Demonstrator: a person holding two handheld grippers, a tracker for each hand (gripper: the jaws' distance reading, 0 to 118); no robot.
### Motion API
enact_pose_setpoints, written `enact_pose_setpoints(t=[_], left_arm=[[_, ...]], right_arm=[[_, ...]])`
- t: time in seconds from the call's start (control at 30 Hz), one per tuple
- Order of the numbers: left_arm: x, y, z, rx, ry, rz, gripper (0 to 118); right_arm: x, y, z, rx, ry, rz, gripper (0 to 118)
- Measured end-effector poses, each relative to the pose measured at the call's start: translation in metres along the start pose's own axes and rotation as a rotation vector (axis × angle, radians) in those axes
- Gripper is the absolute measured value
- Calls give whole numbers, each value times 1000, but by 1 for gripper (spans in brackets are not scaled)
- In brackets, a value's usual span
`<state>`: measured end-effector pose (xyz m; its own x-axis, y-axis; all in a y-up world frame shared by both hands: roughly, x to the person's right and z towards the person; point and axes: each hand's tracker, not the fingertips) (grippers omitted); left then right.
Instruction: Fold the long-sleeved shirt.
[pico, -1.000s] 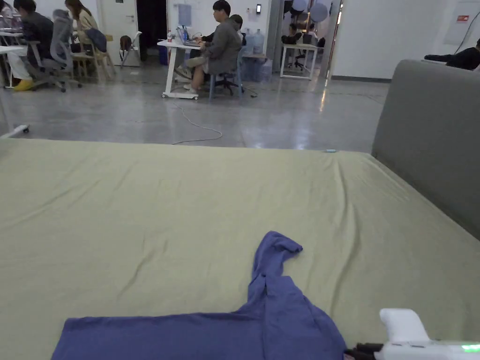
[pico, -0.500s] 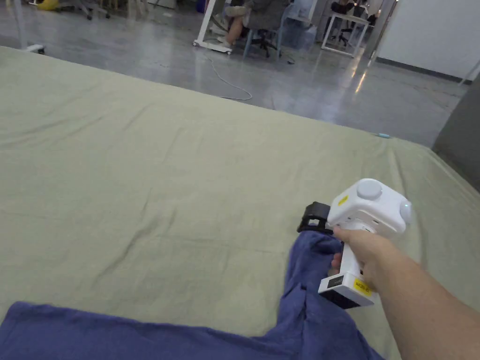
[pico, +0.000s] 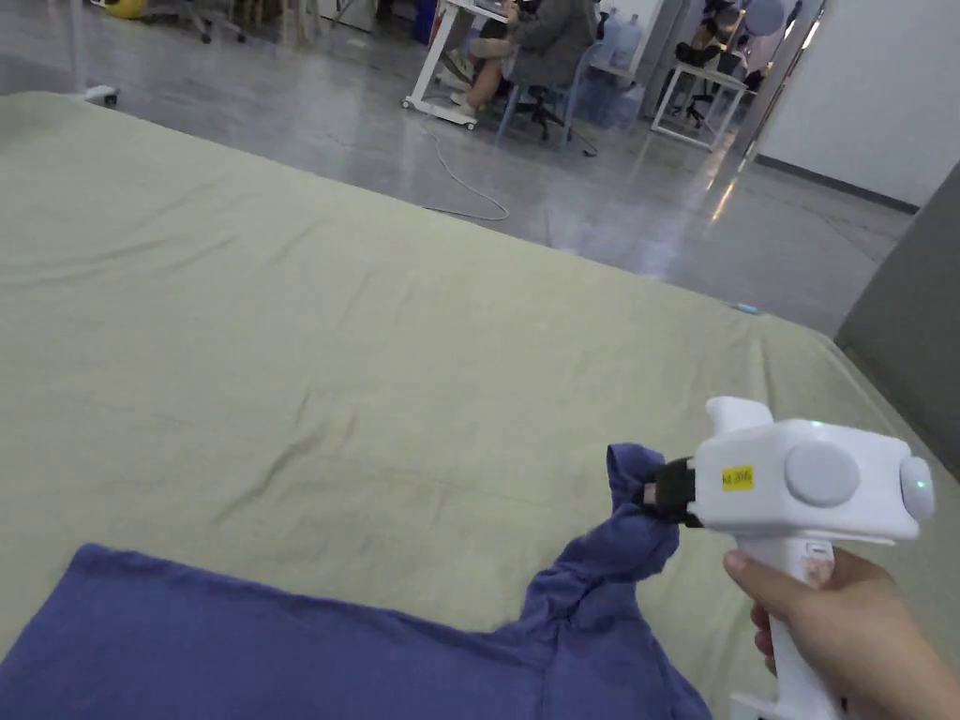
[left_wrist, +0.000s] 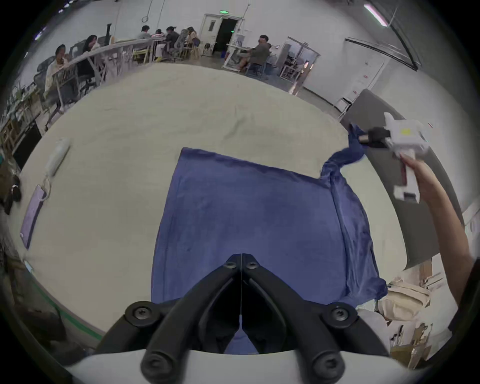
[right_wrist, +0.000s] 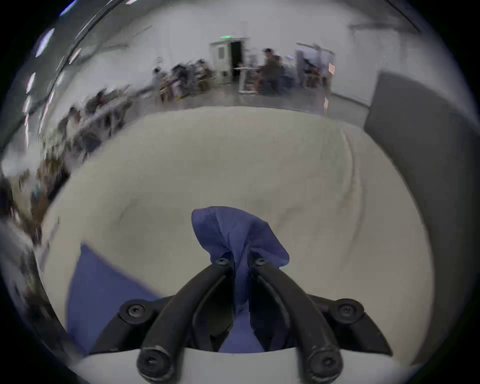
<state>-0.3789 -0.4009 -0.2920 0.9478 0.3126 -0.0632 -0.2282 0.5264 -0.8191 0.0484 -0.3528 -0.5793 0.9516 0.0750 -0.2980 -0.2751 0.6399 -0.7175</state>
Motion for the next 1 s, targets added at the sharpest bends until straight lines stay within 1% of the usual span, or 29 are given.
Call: enact_pose_setpoints(t=[0.03,0.07,0.1,0.17,0.23,0.27,0.3,0.33,0.37,0.4,0.43,0.47,0.53,0.57,0.6,0.63,0.67,0.7,0.77,0.8,0.83,0.87,0.9,0.93,0.97,1.0], left_arm=[[2,-2,5,3,6,4,0],[3,-4,12,-1,10,15,0],[4,-8,19,6,8,32,0],[6,-18,35,41,-25,59,0],[9,-28,49,44,-19,66,0],[11,-32,53,45,-14,63,0],[12,-35,56,42,-14,56,0],[13,-39,59,38,-22,47,0],[13,-42,63,37,-27,46,0],[13,-44,65,33,-31,49,0],[13,-46,67,31,-34,52,0],[13,-49,70,30,-33,53,0],[12,-53,78,27,-34,58,0],[12,-56,82,27,-40,64,0],[12,-58,86,30,-48,65,0],[8,-59,88,35,-58,58,0],[7,-62,90,36,-58,51,0],[6,-64,92,34,-52,44,0],[5,-68,92,30,-36,26,0],[4,-71,91,25,-32,19,0],[2,-73,89,14,-28,13,0],[2,-75,87,-4,-23,11,0],[3,-76,84,-17,-21,11,0],[2,-77,80,-26,-22,9,0],[1,-77,75,-33,-25,9,0],[0,-76,71,-40,-26,14,0]], right_arm=[[-13,-23,12,-43,-32,49,5],[-27,-44,16,-107,-38,62,5],[-32,-66,20,-143,-30,34,5],[-40,-119,20,-236,2,-71,5],[-48,-162,8,-317,-21,-181,5],[-53,-182,2,-359,-26,-217,5],[-57,-199,-7,-400,-18,-226,5],[-62,-209,-16,-382,-26,-251,5],[-62,-210,-9,-249,-67,-247,6],[-60,-203,-7,-265,-65,-262,8],[-60,-195,-8,-315,-69,-333,10],[-59,-187,-8,-344,-75,-344,13],[-49,-172,5,-396,-34,-278,20],[-47,-164,19,-376,-36,-293,24],[-46,-159,37,-346,-31,-305,56],[-47,-157,61,-257,-27,-312,87],[-48,-157,88,-160,-7,-293,103],[-50,-160,111,-102,15,-275,106],[-53,-175,142,-92,61,-276,106],[-54,-187,156,-116,137,-291,106],[-57,-202,161,-141,238,-279,100],[-61,-215,167,-132,273,-257,81],[-67,-226,170,-124,263,-229,18],[-76,-237,168,-157,228,-187,0],[-79,-250,170,-177,190,-165,0],[-89,-252,173,-182,148,-72,0]])
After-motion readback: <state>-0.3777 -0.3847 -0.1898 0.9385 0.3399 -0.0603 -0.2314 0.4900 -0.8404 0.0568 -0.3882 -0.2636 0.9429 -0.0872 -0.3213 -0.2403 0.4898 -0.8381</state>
